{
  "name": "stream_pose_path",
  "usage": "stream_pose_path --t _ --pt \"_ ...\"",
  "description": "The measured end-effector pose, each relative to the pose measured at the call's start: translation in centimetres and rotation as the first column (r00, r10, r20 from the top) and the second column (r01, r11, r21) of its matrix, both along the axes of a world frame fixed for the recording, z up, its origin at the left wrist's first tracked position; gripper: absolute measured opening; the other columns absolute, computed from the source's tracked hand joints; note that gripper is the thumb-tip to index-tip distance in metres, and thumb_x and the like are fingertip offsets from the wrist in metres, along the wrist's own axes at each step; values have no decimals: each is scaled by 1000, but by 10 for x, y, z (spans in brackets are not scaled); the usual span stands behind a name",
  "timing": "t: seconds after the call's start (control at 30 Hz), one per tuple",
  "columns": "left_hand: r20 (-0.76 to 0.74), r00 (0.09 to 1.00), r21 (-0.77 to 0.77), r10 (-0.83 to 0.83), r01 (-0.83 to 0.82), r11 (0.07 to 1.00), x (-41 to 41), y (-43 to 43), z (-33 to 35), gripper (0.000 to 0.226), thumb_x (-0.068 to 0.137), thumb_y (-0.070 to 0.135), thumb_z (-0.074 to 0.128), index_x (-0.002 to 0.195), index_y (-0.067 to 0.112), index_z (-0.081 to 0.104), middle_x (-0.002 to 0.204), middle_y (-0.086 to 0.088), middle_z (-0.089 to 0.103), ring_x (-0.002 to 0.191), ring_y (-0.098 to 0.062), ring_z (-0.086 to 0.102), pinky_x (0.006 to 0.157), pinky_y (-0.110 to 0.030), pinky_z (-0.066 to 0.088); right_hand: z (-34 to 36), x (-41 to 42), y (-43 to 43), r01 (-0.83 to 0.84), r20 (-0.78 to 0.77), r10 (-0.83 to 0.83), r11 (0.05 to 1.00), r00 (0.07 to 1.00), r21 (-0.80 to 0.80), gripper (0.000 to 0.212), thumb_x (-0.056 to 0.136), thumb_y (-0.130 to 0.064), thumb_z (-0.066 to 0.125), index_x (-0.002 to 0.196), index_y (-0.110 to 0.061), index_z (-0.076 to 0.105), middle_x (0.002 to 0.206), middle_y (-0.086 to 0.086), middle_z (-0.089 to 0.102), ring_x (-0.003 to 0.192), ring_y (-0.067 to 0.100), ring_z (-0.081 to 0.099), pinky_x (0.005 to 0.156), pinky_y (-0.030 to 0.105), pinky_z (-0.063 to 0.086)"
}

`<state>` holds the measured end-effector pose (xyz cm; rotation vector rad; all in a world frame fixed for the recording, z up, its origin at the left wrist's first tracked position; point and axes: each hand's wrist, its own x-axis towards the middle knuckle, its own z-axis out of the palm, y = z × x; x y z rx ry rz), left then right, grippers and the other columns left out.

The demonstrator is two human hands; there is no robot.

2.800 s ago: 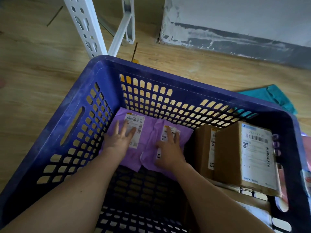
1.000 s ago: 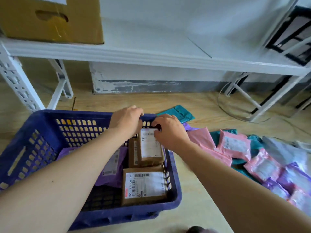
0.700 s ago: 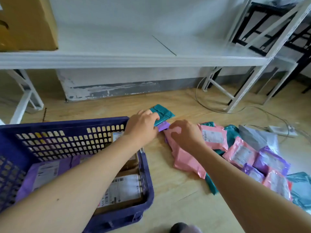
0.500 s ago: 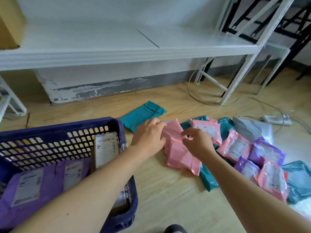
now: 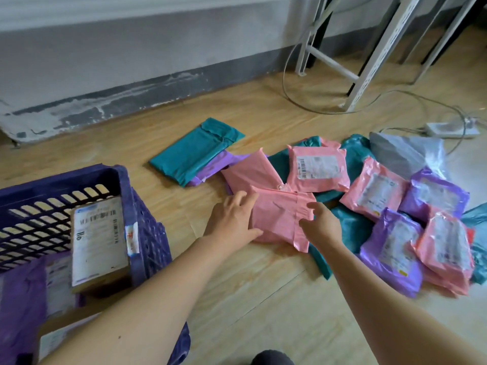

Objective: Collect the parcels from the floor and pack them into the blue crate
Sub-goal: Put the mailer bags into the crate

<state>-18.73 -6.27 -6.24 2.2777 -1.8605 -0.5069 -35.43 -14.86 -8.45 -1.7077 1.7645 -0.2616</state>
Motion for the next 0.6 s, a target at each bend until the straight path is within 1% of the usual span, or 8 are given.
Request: stream_pose_path --t 0.1,0.27,0.33,0.5,0.6 --pt "-4 1000 40 -6 6 999 -1 -3 -18 85 81 50 63 148 27 16 150 -1 23 136 -22 29 107 -35 30 -21 -4 -9 56 -11 -55 995 998 86 57 83 -11 54 138 -15 41 129 13 56 118 31 52 96 37 42" --pt "-35 999 76 20 -17 997 5 -14 -34 87 82 50 62 150 28 11 153 -2 17 138 -23 25 109 -35 26 -45 1 -25 131 38 -141 970 989 204 66 82 -8 54 144 -12 30 136 15 49 123 34 48 100 38 38" --pt "-56 998 97 29 -23 995 7 -20 -39 87 82 48 63 150 28 12 154 -2 16 138 -24 25 109 -36 25 -53 5 -31 153 57 -171 961 984 232 66 82 -7 54 143 -11 30 136 15 49 122 35 48 99 38 39" --pt "-64 998 128 22 -14 992 12 -27 -53 89 81 45 65 150 28 12 154 -4 15 140 -24 23 110 -37 26 -74 14 -38 217 22 -230 943 973 252 65 82 -9 56 140 -10 29 129 17 52 117 37 50 92 37 41" --pt "-74 997 153 27 -16 988 16 -28 -60 88 81 44 66 149 28 12 155 -4 13 141 -24 20 110 -36 25 -84 15 -44 290 60 -314 922 947 257 64 81 -13 61 138 -10 31 128 17 53 117 37 51 95 39 42"
